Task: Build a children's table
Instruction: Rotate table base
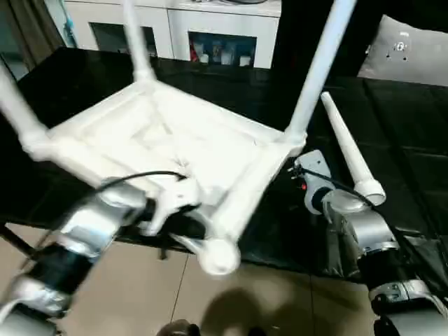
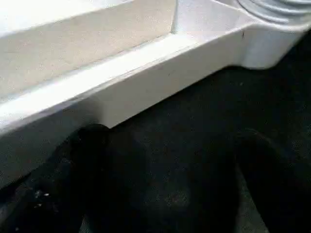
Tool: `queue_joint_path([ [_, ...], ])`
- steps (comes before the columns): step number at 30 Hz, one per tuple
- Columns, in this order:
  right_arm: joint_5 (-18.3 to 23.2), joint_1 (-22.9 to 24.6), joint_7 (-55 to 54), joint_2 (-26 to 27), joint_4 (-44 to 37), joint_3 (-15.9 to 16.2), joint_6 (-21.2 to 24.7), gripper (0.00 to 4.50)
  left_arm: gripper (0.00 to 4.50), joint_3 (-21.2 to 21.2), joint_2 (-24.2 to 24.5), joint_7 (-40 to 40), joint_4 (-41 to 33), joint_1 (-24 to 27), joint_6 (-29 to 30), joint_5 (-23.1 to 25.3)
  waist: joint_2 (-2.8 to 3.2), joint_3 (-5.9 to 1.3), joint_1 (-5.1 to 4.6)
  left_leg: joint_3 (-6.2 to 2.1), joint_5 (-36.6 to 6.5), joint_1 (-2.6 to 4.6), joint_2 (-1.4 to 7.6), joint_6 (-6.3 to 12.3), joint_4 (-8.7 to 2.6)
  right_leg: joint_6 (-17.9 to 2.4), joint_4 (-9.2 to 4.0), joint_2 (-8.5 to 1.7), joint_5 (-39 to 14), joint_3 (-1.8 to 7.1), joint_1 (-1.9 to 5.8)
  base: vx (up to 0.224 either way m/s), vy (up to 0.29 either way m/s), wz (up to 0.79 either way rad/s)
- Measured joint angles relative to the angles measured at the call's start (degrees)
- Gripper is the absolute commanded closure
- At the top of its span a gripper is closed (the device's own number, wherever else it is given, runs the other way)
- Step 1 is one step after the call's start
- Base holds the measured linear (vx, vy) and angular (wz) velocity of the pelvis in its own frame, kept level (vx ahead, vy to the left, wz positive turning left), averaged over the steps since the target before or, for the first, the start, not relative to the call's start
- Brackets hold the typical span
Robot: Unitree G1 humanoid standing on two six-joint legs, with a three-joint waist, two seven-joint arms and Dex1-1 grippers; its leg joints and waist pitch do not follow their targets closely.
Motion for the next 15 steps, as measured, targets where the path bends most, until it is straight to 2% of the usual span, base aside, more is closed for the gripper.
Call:
queue_joint_path([
  [4,-0.3,-1.0,-0.3,0.0,0.7,0.0,-2.3,0.0,4.45,0.1,-6.9,10.7,10.5,-5.6,-5.2,2.7,0.0,0.0,0.16,0.0,0.0,0.01,0.0,-0.01,0.03,0.2,-0.03,0.0,0.0,-0.01,0.01,0.0,0.0,0.0],
  [7,-0.4,-1.6,-0.6,-0.2,0.6,-0.1,-3.9,0.0,4.45,2.0,-8.9,16.8,14.6,-8.8,-6.7,3.5,0.0,0.0,0.23,0.0,0.0,0.03,0.01,-0.01,0.03,0.2,-0.03,0.0,0.0,-0.02,0.02,0.0,0.0,0.0],
  [10,-0.4,-1.6,-1.8,-1.3,0.2,-2.1,-4.2,0.0,4.45,4.7,-12.8,24.5,21.4,-11.3,-9.7,3.6,0.02,-0.01,0.65,0.0,0.0,-0.01,0.0,0.01,0.07,0.2,-0.05,0.0,0.0,-0.02,0.04,0.0,0.0,0.0],
  [13,0.2,-1.2,-2.8,-1.5,-4.0,-4.0,-4.6,0.0,4.45,6.8,-15.8,32.1,28.6,-12.5,-14.9,3.7,0.03,-0.01,0.63,0.0,0.0,-0.15,0.0,0.05,0.13,0.1,-0.06,0.0,0.1,-0.02,-0.01,0.0,0.0,0.0],
  [15,0.5,-0.3,-3.7,-1.9,-8.2,-5.5,-4.5,0.0,4.45,9.4,-17.7,34.4,30.0,-12.2,-17.5,2.2,0.02,-0.02,0.68,0.0,0.0,-0.26,0.01,0.08,0.13,0.1,-0.07,0.0,0.1,-0.03,-0.08,0.0,0.0,0.0],
])
